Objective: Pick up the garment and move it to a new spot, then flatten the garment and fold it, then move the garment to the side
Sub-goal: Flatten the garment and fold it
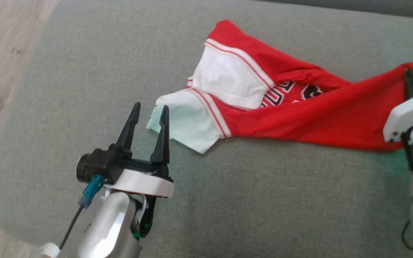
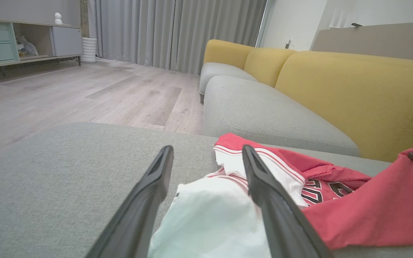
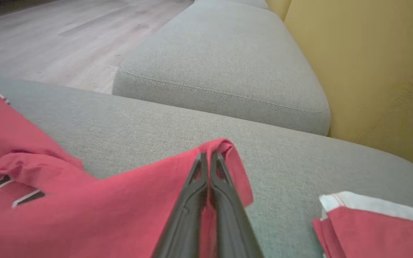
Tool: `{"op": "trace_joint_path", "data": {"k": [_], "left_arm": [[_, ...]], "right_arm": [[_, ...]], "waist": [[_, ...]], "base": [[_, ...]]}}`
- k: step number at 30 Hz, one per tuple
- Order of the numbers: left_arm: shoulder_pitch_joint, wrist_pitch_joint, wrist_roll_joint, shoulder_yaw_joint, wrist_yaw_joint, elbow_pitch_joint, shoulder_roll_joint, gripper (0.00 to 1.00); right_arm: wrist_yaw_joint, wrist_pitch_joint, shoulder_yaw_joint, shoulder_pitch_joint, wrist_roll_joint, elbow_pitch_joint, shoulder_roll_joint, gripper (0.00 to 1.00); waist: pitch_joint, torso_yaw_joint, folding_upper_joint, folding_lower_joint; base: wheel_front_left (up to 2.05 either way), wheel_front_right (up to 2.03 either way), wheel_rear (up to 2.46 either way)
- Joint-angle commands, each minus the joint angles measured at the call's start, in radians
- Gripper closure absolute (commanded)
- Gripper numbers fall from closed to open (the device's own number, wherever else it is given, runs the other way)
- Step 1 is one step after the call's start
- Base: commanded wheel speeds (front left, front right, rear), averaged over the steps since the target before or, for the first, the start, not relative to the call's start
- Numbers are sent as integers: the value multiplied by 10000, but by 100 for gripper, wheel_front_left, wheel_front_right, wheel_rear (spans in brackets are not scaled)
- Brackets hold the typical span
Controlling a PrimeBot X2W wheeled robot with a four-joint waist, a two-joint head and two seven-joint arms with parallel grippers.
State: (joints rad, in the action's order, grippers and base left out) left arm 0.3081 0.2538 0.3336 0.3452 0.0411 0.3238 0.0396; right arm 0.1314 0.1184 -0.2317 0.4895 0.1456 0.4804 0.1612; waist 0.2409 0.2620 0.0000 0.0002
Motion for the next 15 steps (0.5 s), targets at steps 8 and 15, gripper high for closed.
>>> {"op": "trace_joint_path", "data": {"k": [8,15], "left_arm": [[555,80,60,-192,-18,-323,106,0],[458,80,-38,-316,-55,-177,106,0]], "right_arm": [[-7,-503,-40,1610,1001,2357,629,0],[-7,-2045,-382,1896,808,2843,96,0]], "waist": [[462,383,0,-2],[-69,-70,0,-2]], "base": [[0,0,0],[0,0,0]]}}
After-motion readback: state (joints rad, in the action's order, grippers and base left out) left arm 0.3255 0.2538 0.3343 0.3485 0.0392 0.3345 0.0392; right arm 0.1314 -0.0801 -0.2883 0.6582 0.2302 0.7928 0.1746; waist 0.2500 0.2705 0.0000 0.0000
